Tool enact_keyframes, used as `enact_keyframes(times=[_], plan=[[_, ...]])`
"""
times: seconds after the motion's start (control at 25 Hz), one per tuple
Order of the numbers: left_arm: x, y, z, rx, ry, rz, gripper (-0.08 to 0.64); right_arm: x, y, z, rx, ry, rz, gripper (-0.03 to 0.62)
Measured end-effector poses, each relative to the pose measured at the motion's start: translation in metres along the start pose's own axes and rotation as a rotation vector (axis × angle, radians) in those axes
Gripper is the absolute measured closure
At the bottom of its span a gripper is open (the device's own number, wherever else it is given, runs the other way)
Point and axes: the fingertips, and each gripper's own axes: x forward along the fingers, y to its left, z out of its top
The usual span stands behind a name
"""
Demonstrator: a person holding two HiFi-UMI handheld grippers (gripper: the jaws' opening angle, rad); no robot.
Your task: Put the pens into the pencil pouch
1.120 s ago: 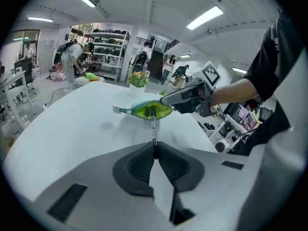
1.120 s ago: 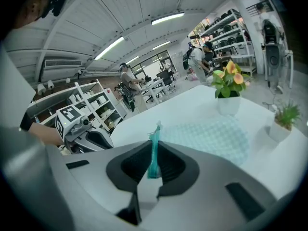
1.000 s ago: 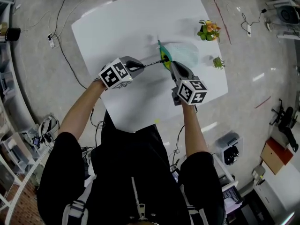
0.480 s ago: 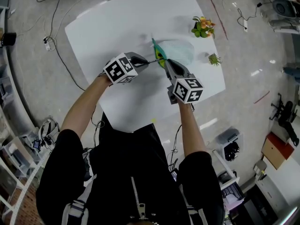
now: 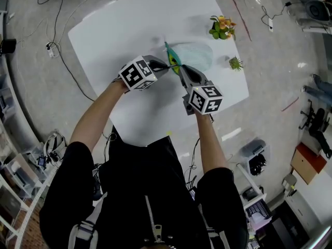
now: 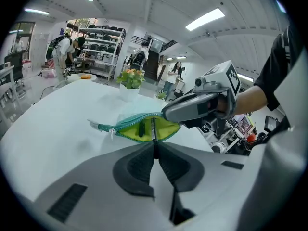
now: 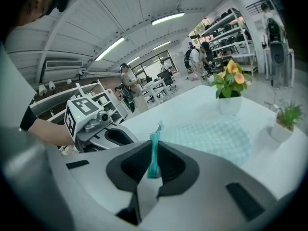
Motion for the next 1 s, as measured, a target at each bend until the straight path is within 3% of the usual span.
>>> enact_keyframes(times=[1.0], plan=[[0.049, 0.012, 0.027, -0.163, -0.118, -0.047, 0.513, 0.0, -0.004, -0.002, 0.046, -0.005, 0.015, 0.546]])
